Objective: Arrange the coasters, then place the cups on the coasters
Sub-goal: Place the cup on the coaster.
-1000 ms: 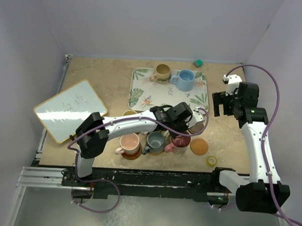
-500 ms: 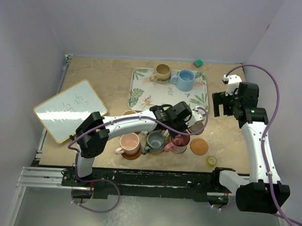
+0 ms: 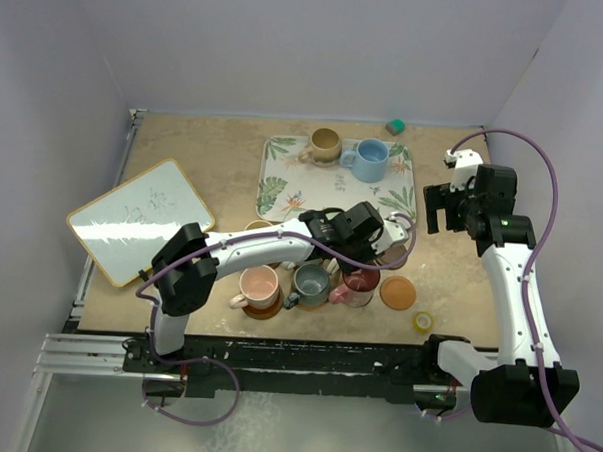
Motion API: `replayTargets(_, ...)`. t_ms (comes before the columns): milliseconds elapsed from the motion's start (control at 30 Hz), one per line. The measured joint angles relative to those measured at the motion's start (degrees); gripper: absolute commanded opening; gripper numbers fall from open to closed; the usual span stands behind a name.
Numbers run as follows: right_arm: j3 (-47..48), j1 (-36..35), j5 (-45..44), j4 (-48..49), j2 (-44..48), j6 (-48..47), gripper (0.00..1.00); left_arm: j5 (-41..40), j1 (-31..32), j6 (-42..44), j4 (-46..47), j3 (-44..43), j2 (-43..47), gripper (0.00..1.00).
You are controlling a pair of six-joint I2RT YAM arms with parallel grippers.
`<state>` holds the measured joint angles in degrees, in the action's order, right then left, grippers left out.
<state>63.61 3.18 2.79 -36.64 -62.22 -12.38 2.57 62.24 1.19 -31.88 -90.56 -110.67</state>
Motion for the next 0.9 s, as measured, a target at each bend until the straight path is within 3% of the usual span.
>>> replayTargets(467,0.00,0.00,0.79,-0.22,0.00,-0.02,0.98,2.80,0.00,0.33,-0.39,-0.33,1.79,0.31)
replayTargets(900,0.00,0.00,1.55,-0.26,0.83,-0.20,0.98,0.74,-0.22,5.92,1.09,-0.31,15.28,0.50)
